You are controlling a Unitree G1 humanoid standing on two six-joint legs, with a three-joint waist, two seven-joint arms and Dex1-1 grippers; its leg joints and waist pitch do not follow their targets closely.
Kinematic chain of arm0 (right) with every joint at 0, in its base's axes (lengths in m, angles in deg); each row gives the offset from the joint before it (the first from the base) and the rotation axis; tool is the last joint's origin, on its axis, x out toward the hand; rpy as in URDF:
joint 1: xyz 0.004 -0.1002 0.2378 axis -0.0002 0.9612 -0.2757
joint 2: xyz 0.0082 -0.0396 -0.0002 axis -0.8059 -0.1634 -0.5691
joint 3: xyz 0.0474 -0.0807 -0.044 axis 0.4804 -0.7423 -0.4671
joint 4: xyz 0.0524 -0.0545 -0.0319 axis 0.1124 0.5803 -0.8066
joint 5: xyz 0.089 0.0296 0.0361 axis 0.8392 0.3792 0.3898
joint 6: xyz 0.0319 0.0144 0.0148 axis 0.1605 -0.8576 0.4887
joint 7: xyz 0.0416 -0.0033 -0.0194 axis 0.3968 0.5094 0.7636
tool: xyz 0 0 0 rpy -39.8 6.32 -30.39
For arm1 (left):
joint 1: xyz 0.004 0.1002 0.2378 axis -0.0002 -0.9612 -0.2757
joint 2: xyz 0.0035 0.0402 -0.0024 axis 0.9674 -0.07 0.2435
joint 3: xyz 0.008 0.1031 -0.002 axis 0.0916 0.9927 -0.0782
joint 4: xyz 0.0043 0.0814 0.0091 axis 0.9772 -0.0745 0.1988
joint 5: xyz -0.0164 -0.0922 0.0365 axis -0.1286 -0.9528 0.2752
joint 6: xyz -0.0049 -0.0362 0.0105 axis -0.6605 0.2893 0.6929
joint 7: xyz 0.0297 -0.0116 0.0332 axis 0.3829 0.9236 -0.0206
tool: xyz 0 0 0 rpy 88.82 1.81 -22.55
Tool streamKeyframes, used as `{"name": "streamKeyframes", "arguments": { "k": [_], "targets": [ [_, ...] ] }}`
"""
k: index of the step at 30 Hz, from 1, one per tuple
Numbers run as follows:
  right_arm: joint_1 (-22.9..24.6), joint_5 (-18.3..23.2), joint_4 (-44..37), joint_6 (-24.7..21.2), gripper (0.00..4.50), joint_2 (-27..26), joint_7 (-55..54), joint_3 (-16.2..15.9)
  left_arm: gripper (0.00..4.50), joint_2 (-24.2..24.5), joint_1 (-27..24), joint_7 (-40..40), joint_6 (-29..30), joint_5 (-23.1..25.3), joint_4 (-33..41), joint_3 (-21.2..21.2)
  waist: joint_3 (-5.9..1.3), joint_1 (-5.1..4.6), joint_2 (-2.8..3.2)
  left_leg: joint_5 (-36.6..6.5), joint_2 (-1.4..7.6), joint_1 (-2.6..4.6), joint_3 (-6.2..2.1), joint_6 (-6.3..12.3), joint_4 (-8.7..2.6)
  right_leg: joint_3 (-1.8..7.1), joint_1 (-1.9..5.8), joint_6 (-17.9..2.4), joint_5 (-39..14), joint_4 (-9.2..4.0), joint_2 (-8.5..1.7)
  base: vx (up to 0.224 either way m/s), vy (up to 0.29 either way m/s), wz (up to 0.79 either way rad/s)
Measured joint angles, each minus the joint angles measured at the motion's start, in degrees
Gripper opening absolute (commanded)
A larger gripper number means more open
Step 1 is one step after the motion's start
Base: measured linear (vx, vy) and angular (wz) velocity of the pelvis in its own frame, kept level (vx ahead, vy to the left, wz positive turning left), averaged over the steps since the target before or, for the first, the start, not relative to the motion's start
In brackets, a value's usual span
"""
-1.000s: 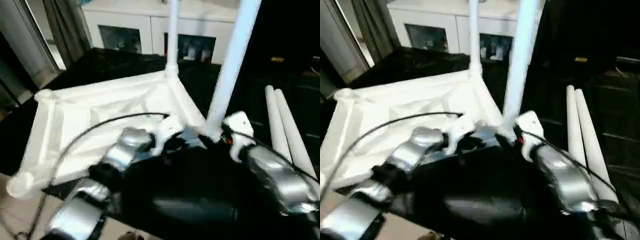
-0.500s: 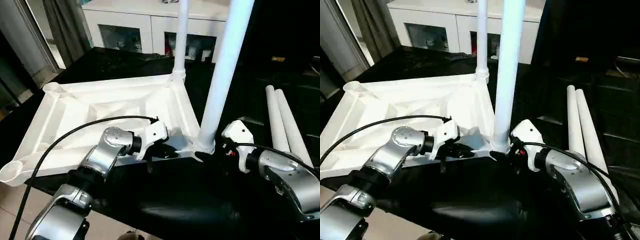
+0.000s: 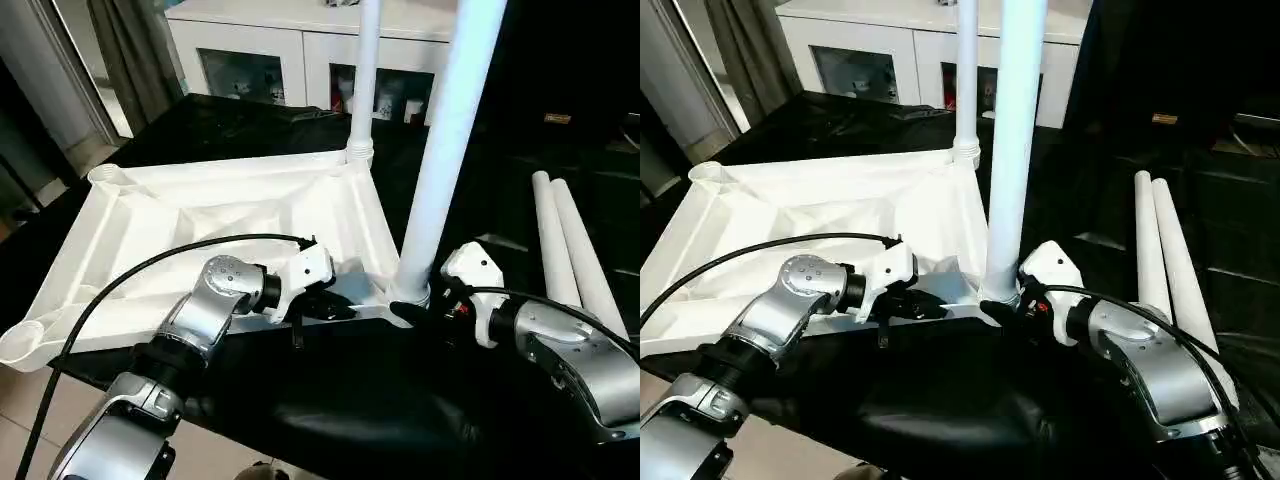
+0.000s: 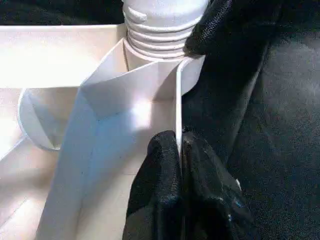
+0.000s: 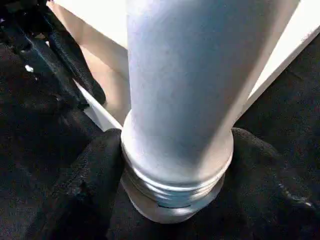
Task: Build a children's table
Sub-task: Rotate leg to tighten
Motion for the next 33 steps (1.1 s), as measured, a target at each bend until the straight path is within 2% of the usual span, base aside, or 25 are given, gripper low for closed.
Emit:
{"name": "streamKeyframes", "arguments": {
  "k": [4,8,13,15,19,24,26,28,30,33],
  "targets": [
    [0.1,0.0,0.2,-0.1,2.78,-1.0,-0.4,0.3,0.0,0.2,-0.3,0.0,0.6,0.0,0.6,-0.1,0.0,-0.04,-0.01,0.0,0.0,0.0,0.0,0.0,0.0,0.0,0.0,0.0,0.0,0.0,0.0,0.0,0.0,0.0],
    [0.2,0.1,1.8,-0.1,2.76,-4.5,-3.5,1.9,0.0,-0.6,-0.1,-2.9,1.5,0.3,0.2,-0.3,-0.02,-0.3,-0.05,0.0,0.01,0.02,0.01,0.0,0.07,0.0,0.0,0.0,0.0,0.06,0.0,0.0,0.0,0.0],
    [-2.0,-0.8,7.3,-0.1,2.75,-13.6,-16.4,6.1,0.0,-6.2,3.3,-13.0,3.7,2.0,-5.3,-1.3,0.0,-0.42,-0.11,0.0,0.01,0.05,0.01,0.0,0.31,0.05,0.01,-0.1,0.1,0.2,0.0,0.0,0.0,0.0],
    [-4.2,-1.8,10.8,0.3,2.75,-18.8,-25.1,9.0,0.0,-9.6,5.6,-19.3,6.1,2.9,-8.2,-2.0,0.0,-0.51,-0.09,0.0,0.0,0.03,0.01,-0.01,0.37,0.07,-0.01,-0.1,0.1,0.23,0.0,0.0,0.0,0.0],
    [-8.1,-2.2,17.1,3.4,2.75,-24.6,-36.1,12.6,0.0,-16.2,8.3,-29.4,9.4,3.1,-12.3,-3.5,-0.07,-0.29,-0.02,0.0,-0.03,0.02,0.02,0.0,0.29,0.08,0.01,-0.1,0.1,0.18,-0.01,0.0,0.0,0.0],
    [-10.7,-5.6,22.3,8.5,2.75,-27.9,-41.4,12.7,0.0,-18.9,10.1,-33.8,9.0,3.1,-15.6,-4.2,-0.11,-0.23,0.05,0.0,-0.03,0.04,0.02,0.01,0.27,0.06,0.02,-0.1,0.0,0.18,-0.02,0.0,0.0,0.0],
    [-10.8,-6.1,22.6,9.1,2.75,-27.9,-41.4,12.7,0.0,-18.8,10.2,-34.0,8.4,3.5,-15.9,-4.2,-0.11,-0.24,0.05,0.0,-0.06,0.01,0.02,0.01,0.27,0.08,0.02,-0.1,0.0,0.15,-0.04,0.0,0.0,0.0],
    [-10.8,-6.3,22.7,9.6,3.31,-27.9,-41.1,12.6,0.0,-18.5,10.2,-33.6,7.9,3.7,-15.9,-4.1,-0.1,-0.24,0.06,0.0,-0.06,0.0,0.02,0.01,0.25,0.07,0.01,-0.1,0.0,0.14,-0.04,0.0,0.0,0.0],
    [-10.4,-6.3,22.9,10.8,3.47,-27.4,-39.5,11.8,0.0,-17.7,10.0,-32.9,6.9,3.8,-15.9,-3.9,-0.09,-0.42,0.08,0.0,-0.05,0.02,0.02,0.01,0.18,0.06,-0.02,-0.1,0.0,0.14,-0.03,0.0,0.0,0.0],
    [-9.4,-6.5,22.6,12.1,3.8,-24.9,-35.7,8.9,0.0,-15.7,9.7,-31.2,5.2,3.9,-15.8,-3.9,-0.08,-0.74,0.08,0.0,0.0,0.02,0.01,0.01,0.09,0.0,-0.07,-0.1,0.0,0.15,0.01,0.0,0.0,0.0]
  ]
}}
